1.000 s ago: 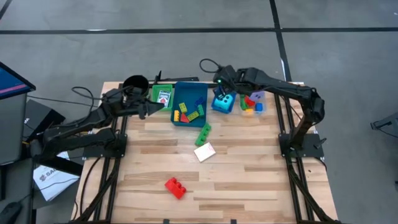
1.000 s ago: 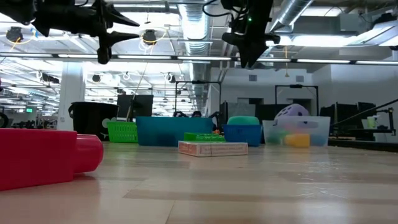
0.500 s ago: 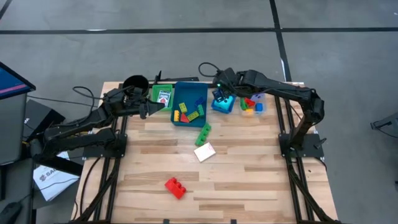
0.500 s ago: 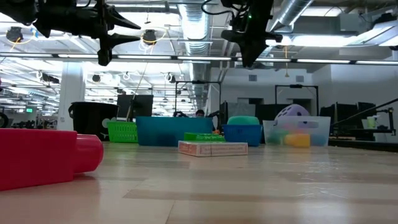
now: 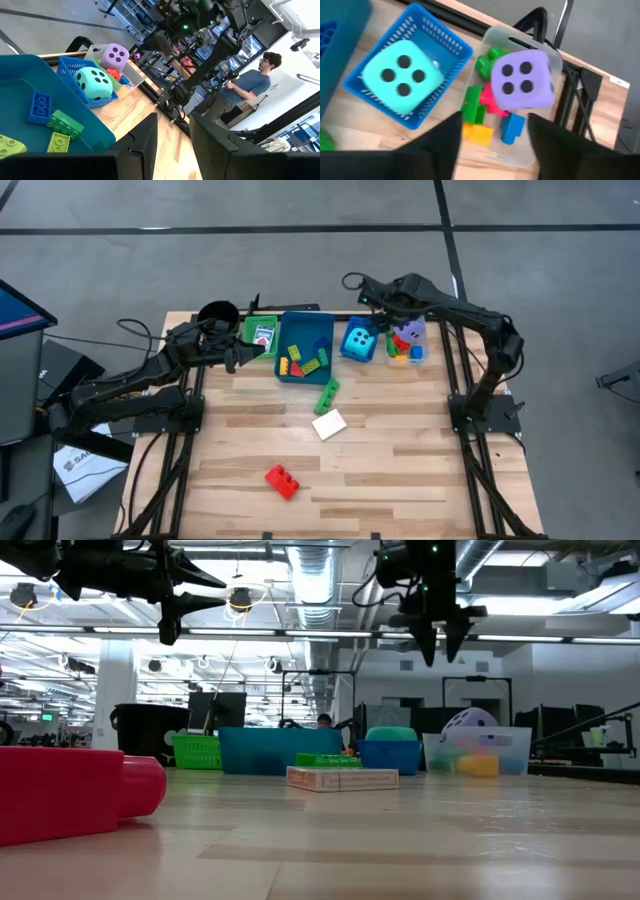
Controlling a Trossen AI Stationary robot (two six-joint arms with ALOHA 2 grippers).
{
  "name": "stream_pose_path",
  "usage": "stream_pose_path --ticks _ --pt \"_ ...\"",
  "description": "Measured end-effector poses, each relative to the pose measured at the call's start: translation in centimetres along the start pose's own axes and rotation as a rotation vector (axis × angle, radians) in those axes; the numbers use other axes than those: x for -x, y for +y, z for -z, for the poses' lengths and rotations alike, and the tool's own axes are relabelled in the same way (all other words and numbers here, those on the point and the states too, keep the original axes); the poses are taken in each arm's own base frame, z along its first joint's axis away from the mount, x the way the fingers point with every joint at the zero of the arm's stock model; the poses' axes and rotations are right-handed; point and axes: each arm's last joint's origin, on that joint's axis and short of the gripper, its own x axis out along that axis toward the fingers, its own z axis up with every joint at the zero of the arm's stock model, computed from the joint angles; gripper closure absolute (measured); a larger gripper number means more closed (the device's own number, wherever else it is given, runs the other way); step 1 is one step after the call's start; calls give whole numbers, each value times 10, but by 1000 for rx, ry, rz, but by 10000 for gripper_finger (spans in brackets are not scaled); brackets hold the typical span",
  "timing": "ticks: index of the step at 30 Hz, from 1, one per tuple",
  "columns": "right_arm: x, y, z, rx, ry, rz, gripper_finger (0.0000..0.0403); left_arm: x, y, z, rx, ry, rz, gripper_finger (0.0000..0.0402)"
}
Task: Pick & Place Toys
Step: Put the purple dice into the blue bin
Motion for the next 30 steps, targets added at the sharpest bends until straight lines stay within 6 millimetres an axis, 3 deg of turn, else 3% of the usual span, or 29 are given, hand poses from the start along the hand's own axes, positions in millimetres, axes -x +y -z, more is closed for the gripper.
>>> stream_pose_path --ticks 5,10,23,30 --pt "-10 -21 -11 -27 48 35 73 0 0 0 0 0 0 293" --pt "-20 -40 -19 -12 100 33 13 0 0 0 0 0 1 293" --pt "-35 -62 -37 -20 111 -9 7 0 0 0 0 1 1 293" --pt "-76 -45 -44 88 246 20 7 0 0 0 2 3 3 293"
